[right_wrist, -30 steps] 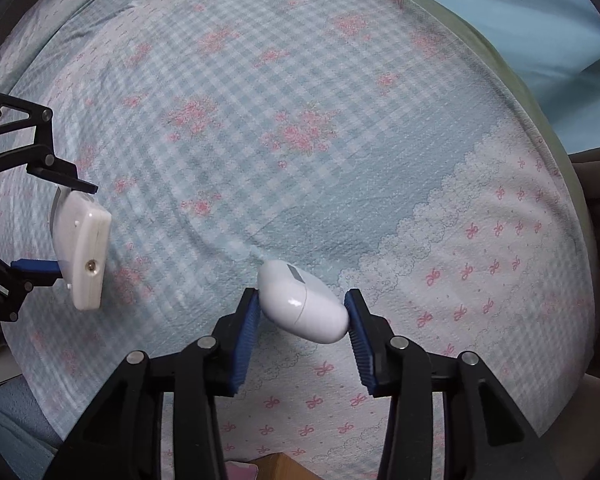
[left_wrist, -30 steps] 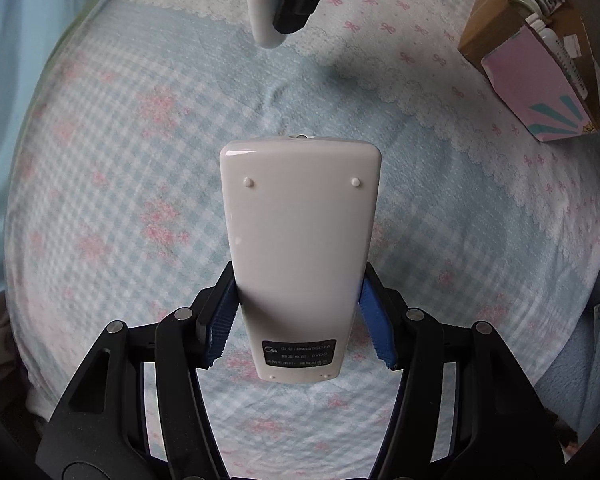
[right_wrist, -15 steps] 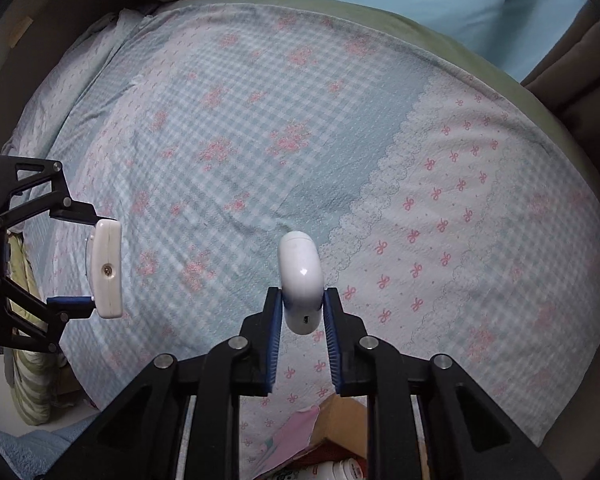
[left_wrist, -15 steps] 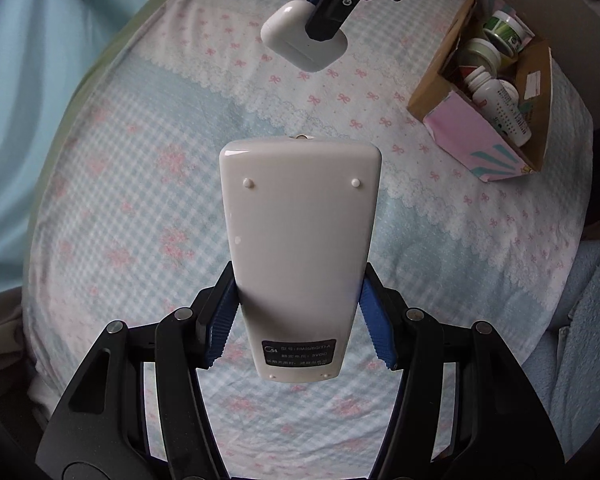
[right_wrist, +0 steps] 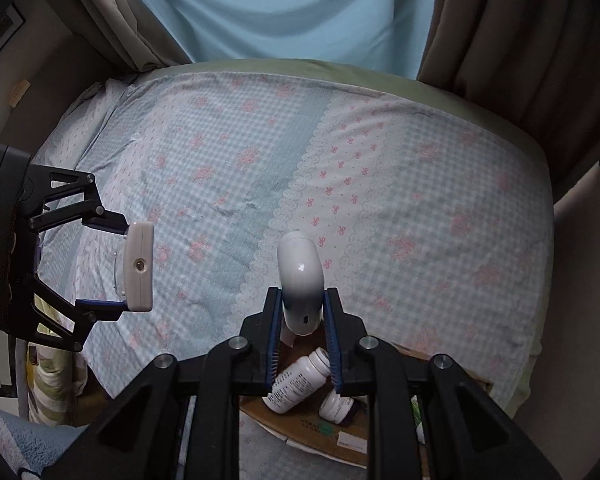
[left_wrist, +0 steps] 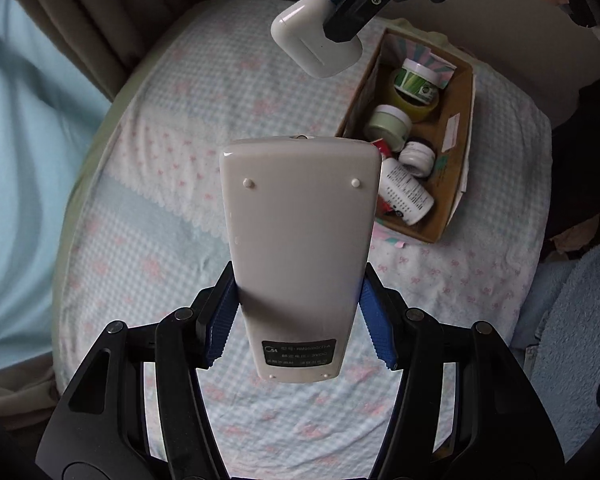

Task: Organize rigid objects
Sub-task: 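Carry the remote and earbud case with both tools over the cardboard box, then open both tools to drop the remote and earbud case into the box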

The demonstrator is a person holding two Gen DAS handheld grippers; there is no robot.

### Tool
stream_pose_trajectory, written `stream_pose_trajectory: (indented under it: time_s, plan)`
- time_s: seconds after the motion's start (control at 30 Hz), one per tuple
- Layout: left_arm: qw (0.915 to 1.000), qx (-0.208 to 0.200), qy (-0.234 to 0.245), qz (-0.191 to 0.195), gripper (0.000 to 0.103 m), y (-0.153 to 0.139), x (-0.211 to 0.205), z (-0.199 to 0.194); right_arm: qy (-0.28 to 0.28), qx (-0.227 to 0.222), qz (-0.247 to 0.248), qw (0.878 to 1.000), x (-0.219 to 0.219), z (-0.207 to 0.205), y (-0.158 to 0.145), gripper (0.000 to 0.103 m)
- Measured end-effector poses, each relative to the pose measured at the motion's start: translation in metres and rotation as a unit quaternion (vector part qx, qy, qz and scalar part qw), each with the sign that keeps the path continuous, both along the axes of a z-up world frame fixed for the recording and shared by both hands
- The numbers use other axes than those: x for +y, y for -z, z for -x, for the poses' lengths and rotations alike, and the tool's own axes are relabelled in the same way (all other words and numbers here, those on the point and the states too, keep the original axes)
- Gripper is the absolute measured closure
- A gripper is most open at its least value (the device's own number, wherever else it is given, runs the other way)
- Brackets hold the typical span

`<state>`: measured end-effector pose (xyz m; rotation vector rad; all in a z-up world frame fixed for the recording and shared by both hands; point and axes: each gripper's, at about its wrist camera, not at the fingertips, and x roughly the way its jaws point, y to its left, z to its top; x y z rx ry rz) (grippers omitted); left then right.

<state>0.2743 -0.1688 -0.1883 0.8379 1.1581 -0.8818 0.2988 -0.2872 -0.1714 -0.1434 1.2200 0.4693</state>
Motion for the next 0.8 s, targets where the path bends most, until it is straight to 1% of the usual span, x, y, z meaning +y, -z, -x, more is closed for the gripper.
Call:
stream_pose_trajectory:
  time_s: [0.13,0.33,0.43,0.6,0.67,0.8]
  plan:
    - [0.9996,0.010,0.021,0.013,0.049,0.002,-0.043,0.017,0.040,0.004,-0.002,0.999,-0.047,0.035,0.003,0.084]
    - [0.9978,0.037,0.053,0.019,0.049,0.027,-0.106,0.038,0.093,0.022,-0.007,0.995,-0.105,0.081,0.030,0.084]
    - [0.9960,0.056,0.067,0.017,0.049,0.045,-0.137,0.044,0.113,0.036,-0.011,0.993,-0.127,0.098,0.052,0.084]
    - [0.9932,0.084,0.080,0.008,0.049,0.085,-0.182,0.044,0.131,0.051,-0.015,0.990,-0.152,0.117,0.096,0.084]
    - [0.9921,0.096,0.081,0.003,0.049,0.101,-0.195,0.041,0.135,0.054,-0.019,0.989,-0.159,0.120,0.115,0.084]
    - [0.9904,0.107,0.085,-0.017,0.049,0.125,-0.211,0.037,0.145,0.068,-0.044,0.986,-0.166,0.120,0.145,0.084]
